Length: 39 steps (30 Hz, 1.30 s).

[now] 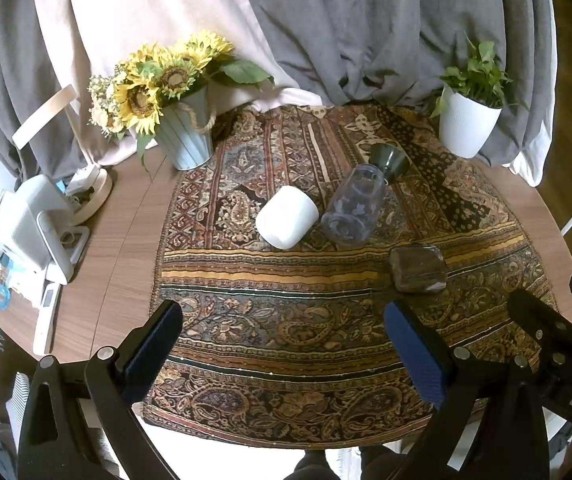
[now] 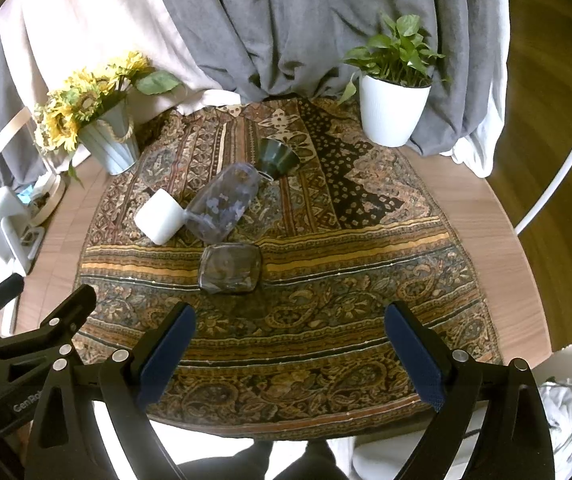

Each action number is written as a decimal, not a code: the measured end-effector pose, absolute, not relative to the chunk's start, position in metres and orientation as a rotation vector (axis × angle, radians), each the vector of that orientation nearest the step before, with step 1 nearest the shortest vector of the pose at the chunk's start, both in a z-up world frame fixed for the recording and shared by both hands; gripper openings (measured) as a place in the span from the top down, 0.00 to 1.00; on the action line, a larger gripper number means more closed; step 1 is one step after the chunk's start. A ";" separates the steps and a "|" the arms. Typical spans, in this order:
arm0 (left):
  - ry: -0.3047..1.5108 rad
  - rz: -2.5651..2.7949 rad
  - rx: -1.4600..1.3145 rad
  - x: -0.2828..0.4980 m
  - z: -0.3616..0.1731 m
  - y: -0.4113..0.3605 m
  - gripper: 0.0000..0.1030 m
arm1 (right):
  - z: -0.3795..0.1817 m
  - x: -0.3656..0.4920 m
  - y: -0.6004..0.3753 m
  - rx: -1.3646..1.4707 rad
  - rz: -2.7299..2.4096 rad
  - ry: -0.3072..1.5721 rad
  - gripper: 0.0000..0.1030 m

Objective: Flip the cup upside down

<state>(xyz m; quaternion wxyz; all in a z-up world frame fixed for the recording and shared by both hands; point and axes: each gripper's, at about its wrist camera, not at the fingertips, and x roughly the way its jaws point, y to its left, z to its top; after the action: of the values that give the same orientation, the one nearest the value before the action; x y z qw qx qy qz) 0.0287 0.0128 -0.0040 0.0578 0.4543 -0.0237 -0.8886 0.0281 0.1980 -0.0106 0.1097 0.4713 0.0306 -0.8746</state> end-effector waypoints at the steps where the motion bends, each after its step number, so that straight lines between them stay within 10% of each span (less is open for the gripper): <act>1: -0.072 -2.693 1.376 0.029 -0.004 0.013 0.00 | -0.011 0.028 0.198 1.386 -2.572 0.089 0.07; 39: -0.078 -2.698 1.377 0.027 -0.003 0.015 0.00 | -0.012 0.024 0.198 1.392 -2.574 0.092 0.07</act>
<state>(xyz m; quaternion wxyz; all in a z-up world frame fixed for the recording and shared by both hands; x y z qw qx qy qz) 0.0273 0.0145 -0.0033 0.0555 0.4537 -0.0256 -0.8890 0.0236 0.1979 -0.0116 0.1070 0.4727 0.0312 -0.8741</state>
